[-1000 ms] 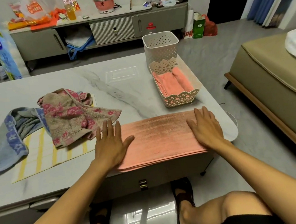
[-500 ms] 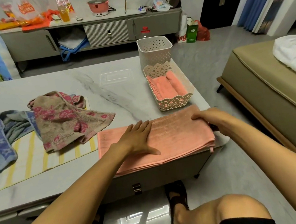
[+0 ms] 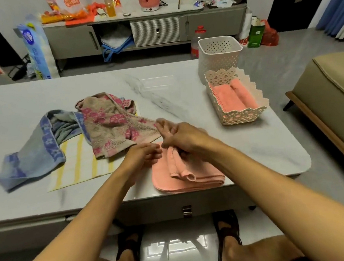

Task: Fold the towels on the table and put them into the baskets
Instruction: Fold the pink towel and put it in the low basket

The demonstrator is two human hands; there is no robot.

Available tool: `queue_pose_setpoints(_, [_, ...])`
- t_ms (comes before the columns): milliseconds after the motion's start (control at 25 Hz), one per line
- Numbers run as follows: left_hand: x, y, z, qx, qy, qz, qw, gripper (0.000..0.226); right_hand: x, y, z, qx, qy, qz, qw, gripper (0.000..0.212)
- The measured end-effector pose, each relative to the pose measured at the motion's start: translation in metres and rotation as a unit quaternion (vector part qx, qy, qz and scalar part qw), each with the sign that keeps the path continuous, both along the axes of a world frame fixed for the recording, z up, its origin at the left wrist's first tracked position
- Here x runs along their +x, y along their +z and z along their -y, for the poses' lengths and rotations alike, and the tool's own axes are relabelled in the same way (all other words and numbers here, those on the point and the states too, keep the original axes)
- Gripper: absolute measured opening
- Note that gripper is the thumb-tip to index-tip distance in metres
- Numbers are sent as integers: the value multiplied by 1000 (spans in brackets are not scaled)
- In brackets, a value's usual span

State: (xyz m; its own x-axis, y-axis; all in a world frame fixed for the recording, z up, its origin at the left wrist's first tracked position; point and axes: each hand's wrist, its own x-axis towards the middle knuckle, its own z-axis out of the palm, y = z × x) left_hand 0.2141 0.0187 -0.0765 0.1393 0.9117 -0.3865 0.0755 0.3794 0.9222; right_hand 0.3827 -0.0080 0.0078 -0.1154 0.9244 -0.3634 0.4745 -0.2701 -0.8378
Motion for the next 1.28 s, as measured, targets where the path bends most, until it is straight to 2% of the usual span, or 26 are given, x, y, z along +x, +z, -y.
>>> queue_pose_setpoints(120, [0,-7,4,-15,13,60,998,26,-31,-43,7,5,5,-9,1000,29])
queue_pose_setpoints(200, [1,0,4,2,15,54,998,36,-35,-54,4,13,-7,-30,999,25])
queue_pose_setpoints(280, [4,7,5,23,8,10,1000,43,-33,-54,2,-5,-13,-65,998,15])
queue_pose_setpoints(360, [7,8,4,51,4,-64,997,35,-31,-58,1,-6,-14,-99,995,7])
queue_pose_setpoints(400, [8,5,1,71,13,-106,992,26,-29,-62,2,5,-18,-94,995,16])
queue_pose_setpoints(480, [12,3,-5,111,37,-159,980,12,-19,-65,6,99,-19,16,995,30])
queue_pose_setpoints(520, [15,5,-9,123,45,-162,978,13,-11,-66,9,180,-10,98,979,31])
queue_pose_setpoints(600, [22,8,-14,133,49,-169,975,23,5,-67,14,323,29,238,915,36])
queue_pose_setpoints(640, [26,7,-15,138,45,-192,970,29,13,-69,15,348,57,295,888,42])
queue_pose_setpoints(720, [32,3,-11,163,28,-279,946,37,23,-81,17,318,110,383,860,57])
queue_pose_setpoints(800, [39,2,2,227,8,-396,890,46,21,-97,20,254,129,423,860,65])
queue_pose_setpoints(880, [48,4,16,317,-14,-485,815,53,17,-105,18,240,114,415,870,64])
queue_pose_setpoints(960, [52,-2,23,368,-80,-523,765,50,22,-99,12,252,83,385,884,61])
queue_pose_setpoints(1000, [51,-9,25,364,-118,-542,748,49,29,-97,8,252,67,377,889,61])
queue_pose_setpoints(1080, [40,-24,23,322,-164,-562,744,55,44,-100,3,234,55,384,892,65])
queue_pose_setpoints(1200, [31,-37,15,293,-182,-545,765,61,50,-115,6,196,66,361,909,69])
queue_pose_setpoints(1280, [32,-39,13,288,-186,-544,765,63,47,-122,5,196,58,341,918,71])
